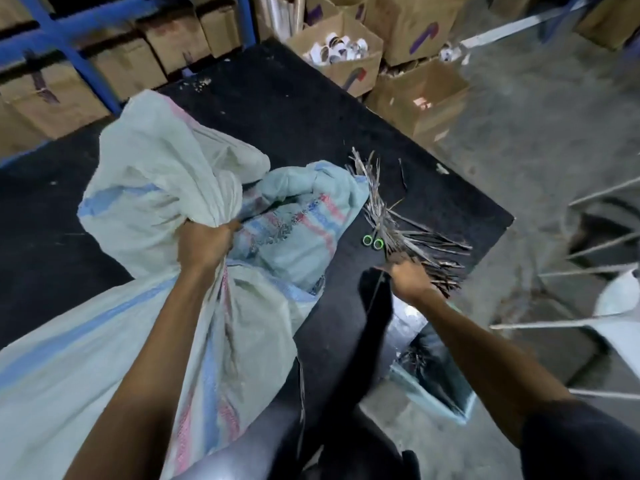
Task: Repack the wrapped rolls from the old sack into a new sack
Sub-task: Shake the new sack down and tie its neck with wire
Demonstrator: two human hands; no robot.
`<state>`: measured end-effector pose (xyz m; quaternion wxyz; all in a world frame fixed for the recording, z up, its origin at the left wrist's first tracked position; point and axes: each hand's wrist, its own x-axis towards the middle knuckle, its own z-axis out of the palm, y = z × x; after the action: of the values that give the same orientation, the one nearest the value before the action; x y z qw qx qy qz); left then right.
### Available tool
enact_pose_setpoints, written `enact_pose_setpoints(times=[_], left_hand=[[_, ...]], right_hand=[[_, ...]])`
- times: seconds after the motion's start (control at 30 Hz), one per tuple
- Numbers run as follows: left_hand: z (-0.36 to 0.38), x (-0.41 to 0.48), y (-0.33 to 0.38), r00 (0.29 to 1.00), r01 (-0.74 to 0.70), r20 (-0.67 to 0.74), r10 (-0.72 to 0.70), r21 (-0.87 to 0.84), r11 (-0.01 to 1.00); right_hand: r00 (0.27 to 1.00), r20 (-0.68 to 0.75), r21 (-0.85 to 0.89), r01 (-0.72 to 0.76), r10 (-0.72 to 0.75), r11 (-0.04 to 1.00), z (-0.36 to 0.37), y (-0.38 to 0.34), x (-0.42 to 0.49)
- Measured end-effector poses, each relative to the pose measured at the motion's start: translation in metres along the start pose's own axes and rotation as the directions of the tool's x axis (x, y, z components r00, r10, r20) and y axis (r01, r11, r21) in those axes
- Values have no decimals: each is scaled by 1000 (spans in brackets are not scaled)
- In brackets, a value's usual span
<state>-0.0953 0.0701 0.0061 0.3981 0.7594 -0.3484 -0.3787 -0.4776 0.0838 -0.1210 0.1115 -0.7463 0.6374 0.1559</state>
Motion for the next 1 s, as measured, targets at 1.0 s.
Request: enact_pose_setpoints(times=[1.0], left_hand=[[-49,-15,-55,961,262,153,-230,-242,934]], right_hand=[[808,-572,726,418,141,545,-67,-103,-18]])
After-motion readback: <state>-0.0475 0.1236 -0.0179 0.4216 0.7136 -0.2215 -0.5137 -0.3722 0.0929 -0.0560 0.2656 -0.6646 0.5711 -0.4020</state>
